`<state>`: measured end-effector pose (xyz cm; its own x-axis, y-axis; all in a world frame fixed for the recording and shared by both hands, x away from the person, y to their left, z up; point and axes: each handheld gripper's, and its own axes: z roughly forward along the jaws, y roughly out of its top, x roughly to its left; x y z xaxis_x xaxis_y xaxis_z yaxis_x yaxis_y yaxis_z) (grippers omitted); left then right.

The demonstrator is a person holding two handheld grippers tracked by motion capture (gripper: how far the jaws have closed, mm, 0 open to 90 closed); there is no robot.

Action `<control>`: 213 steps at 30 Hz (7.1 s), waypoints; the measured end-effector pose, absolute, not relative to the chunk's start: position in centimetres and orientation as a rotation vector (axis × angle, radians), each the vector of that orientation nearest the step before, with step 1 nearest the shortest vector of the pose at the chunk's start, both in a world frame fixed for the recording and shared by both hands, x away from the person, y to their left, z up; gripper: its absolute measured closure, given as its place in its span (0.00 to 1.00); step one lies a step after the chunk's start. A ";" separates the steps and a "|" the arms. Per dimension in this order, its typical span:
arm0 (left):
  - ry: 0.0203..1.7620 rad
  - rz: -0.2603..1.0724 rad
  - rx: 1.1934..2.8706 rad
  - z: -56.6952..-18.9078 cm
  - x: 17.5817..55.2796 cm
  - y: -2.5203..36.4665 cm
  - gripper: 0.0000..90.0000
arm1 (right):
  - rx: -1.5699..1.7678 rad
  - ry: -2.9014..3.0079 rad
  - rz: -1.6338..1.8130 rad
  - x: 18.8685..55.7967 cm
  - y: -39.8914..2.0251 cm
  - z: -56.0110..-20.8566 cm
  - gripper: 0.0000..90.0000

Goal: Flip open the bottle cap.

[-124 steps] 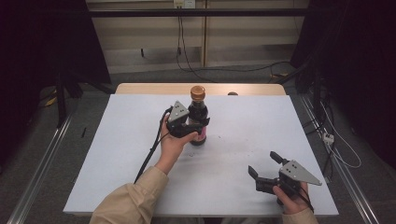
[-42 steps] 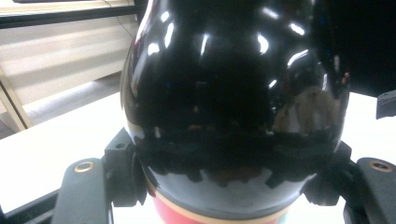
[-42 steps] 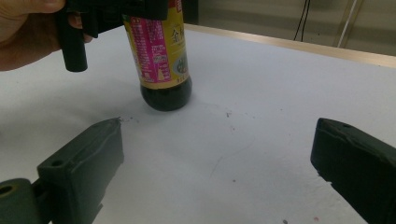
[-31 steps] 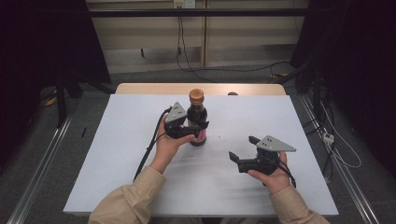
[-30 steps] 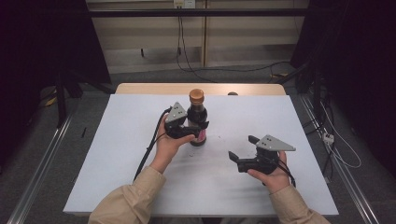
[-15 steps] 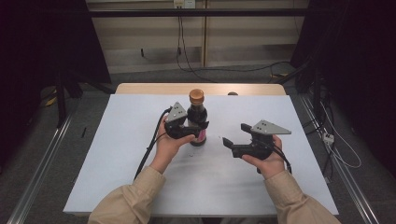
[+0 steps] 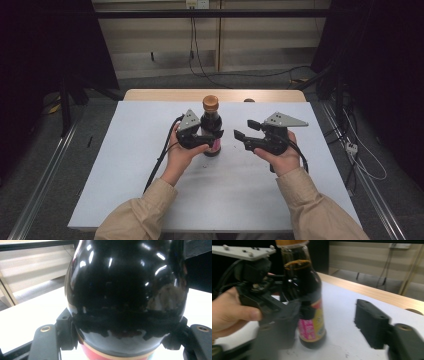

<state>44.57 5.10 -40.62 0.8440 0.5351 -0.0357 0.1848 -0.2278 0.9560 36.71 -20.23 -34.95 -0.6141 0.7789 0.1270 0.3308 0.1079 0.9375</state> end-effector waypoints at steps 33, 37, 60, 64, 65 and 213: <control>0.560 0.358 1.799 -40.6 44.5 5.0 0.34 | 1.041 2.068 1.509 39.5 -17.6 -30.7 1.00; 0.565 0.353 1.789 -40.7 44.5 5.0 0.34 | 1.021 2.093 1.504 39.7 -17.2 -30.3 1.00; 0.564 0.355 1.791 -40.7 44.5 4.9 0.34 | 0.943 2.141 1.464 40.7 -16.0 -28.7 1.00; 0.559 0.356 1.795 -40.7 44.5 5.0 0.34 | 0.932 2.149 1.460 40.9 -15.8 -28.5 1.00; 0.559 0.357 1.794 -40.7 44.5 4.9 0.34 | 0.928 2.155 1.452 41.0 -15.8 -28.5 1.00; 0.629 0.394 1.765 -40.9 43.9 4.6 0.35 | 0.912 2.161 1.441 40.9 -14.5 -26.8 1.00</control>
<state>43.93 4.64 -40.92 0.7993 0.5984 -0.0554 0.2110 -0.1931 0.9582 40.94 -14.52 -26.76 -0.7140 0.6992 0.0363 0.3022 0.2609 0.9168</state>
